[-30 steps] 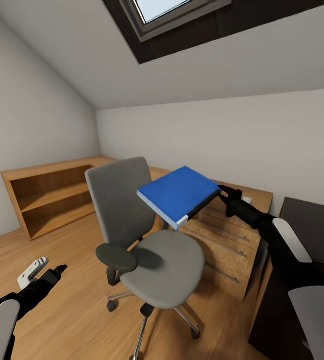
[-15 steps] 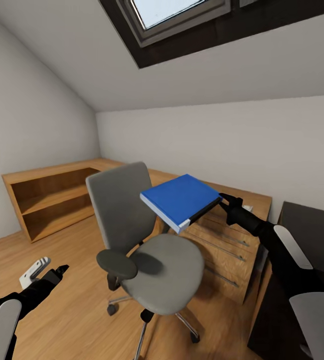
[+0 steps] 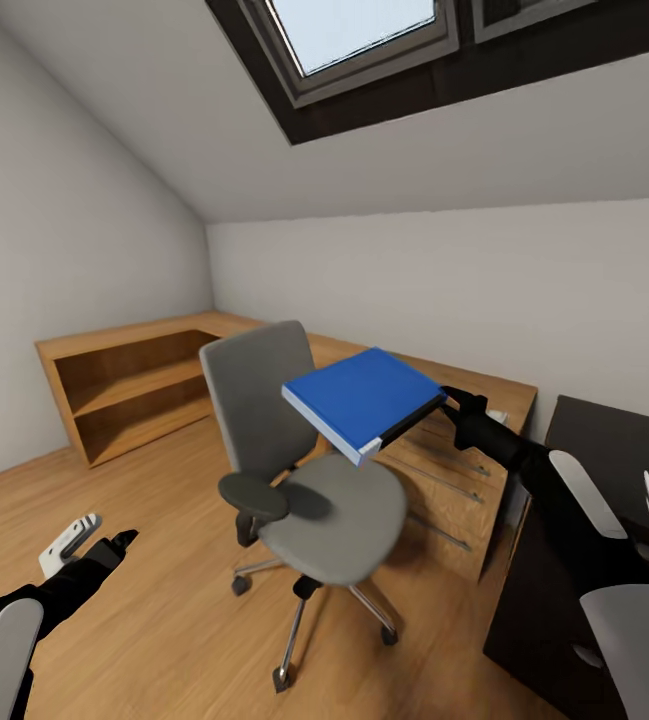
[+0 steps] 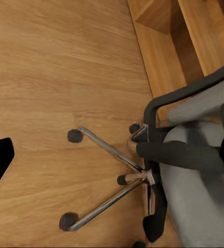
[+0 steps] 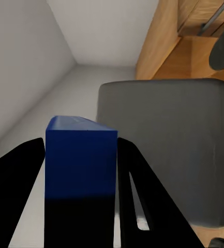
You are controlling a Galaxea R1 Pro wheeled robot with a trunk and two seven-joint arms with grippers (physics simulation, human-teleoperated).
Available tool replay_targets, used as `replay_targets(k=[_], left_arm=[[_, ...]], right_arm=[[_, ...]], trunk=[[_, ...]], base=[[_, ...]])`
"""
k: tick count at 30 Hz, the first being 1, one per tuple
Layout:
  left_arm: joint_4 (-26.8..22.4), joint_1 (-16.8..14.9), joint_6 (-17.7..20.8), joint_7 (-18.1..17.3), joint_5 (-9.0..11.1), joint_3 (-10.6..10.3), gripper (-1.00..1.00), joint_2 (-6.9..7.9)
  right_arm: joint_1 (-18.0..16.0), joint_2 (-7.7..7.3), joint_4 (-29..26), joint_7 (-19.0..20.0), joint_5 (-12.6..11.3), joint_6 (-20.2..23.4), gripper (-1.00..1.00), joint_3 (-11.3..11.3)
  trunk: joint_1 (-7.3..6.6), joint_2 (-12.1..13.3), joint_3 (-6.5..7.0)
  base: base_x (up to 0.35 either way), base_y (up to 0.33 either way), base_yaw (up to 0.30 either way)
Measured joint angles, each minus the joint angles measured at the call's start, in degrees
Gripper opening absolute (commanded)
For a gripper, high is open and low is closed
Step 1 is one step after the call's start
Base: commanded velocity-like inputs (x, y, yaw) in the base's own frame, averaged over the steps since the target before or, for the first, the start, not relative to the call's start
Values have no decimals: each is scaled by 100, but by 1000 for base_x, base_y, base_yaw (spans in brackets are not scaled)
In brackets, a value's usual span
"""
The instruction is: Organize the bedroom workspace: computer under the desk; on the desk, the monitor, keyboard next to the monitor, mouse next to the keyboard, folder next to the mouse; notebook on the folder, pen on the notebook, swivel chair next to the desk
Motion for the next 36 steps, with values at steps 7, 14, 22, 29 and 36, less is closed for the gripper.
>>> replay_targets(k=[7, 14, 22, 29, 36], left_arm=[[0, 0, -8, -4, 0, 0, 100, -5], [50, 6, -7, 1, -111, 0, 100, -10], [644, 783, -155, -6, -1619, -9, 100, -532], [2818, 1218, -2574, -865, -3753, -558, 100, -834], [3735, 1224, -3487, -993, -4105, -763, 100, -831]], right_arm=[[5, -21, -2, -3, 1, 6, -100, -5], [26, -40, -36, -3, -1, 8, -100, -121], [312, -118, -713, 1, -5, -12, -100, -411], [560, -139, -1191, 3, 15, 23, -100, -493], [578, -137, -999, -92, 48, -20, -100, -696]], trunk=[[-156, 281, 64], [-311, 561, 128], [-487, 882, 200], [-641, 1162, 293], [-795, 1443, 411]], base=[[-260, 0, 3], [-24, 0, 0], [-1, 0, 0], [0, 0, 0], [0, 0, -53]])
